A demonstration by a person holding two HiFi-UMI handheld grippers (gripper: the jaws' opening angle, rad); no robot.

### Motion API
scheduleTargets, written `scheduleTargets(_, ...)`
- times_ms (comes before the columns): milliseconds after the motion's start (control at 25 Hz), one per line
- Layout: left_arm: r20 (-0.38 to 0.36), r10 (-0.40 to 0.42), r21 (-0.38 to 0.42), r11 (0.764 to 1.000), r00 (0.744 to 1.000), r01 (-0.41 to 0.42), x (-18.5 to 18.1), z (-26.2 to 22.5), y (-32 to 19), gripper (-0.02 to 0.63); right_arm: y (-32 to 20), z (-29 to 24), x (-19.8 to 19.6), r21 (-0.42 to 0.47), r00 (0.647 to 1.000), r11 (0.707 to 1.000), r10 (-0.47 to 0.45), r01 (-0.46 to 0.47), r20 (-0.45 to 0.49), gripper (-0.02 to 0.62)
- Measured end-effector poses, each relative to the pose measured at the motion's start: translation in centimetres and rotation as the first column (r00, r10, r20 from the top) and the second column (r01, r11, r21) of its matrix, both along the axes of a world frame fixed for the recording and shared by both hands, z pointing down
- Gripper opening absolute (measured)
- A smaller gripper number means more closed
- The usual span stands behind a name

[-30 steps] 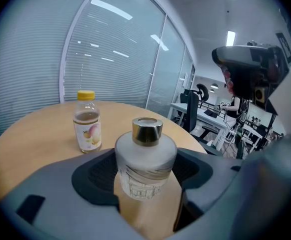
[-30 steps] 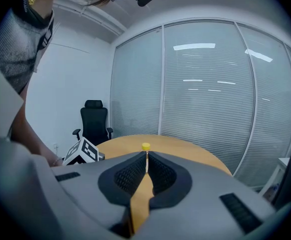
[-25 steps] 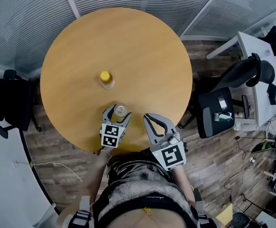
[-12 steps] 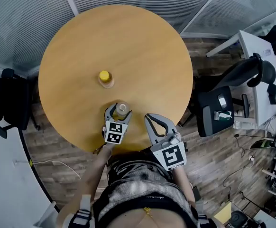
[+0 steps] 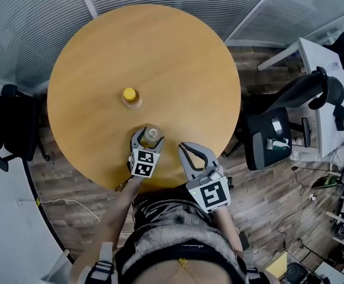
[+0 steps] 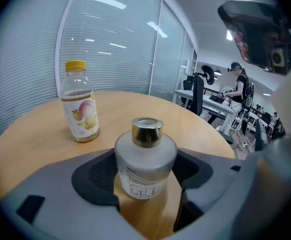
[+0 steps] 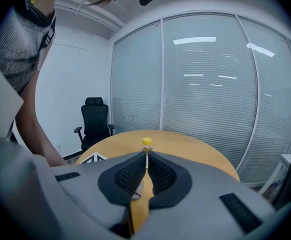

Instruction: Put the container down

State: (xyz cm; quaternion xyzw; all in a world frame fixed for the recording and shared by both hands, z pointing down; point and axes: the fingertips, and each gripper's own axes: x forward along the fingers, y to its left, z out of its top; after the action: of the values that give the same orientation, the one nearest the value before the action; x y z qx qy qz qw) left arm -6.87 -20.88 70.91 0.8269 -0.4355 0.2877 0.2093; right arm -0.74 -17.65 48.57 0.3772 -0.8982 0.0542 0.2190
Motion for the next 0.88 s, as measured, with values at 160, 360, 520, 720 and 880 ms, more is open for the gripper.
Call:
scheduleTargets(160, 0.006, 0.003, -0.003, 1.000, 1.000, -0.003, -0.25, 0.15, 0.33, 0.324, 0.02, 0.03, -0.28, -0.002, 1.000, 1.000, -0.002, 0.002, 0.007, 0.023)
scheduleTargets(360, 0.015, -0.001, -0.009, 1.000, 1.000, 0.001, -0.31, 0.19, 0.62, 0.324, -0.05, -0.07, -0.18, -0.001, 1.000, 1.000, -0.005, 0.005, 0.003, 0.023)
scheduleTargets(520, 0.014, 0.000, -0.013, 1.000, 1.000, 0.000, -0.46, 0.31, 0.68, 0.324, -0.07, 0.01, -0.26, -0.001, 1.000, 1.000, -0.004, 0.004, 0.001, 0.023)
scheduleTargets(720, 0.018, 0.006, -0.013, 1.000, 1.000, -0.005, -0.41, 0.37, 0.76, 0.324, -0.15, 0.04, -0.18, 0.001, 1.000, 1.000, -0.008, 0.008, 0.000, 0.023)
scheduleTargets(880, 0.023, 0.008, -0.013, 1.000, 1.000, -0.008, -0.37, 0.37, 0.94, 0.324, -0.13, -0.04, -0.13, 0.001, 1.000, 1.000, -0.009, 0.009, 0.000, 0.023)
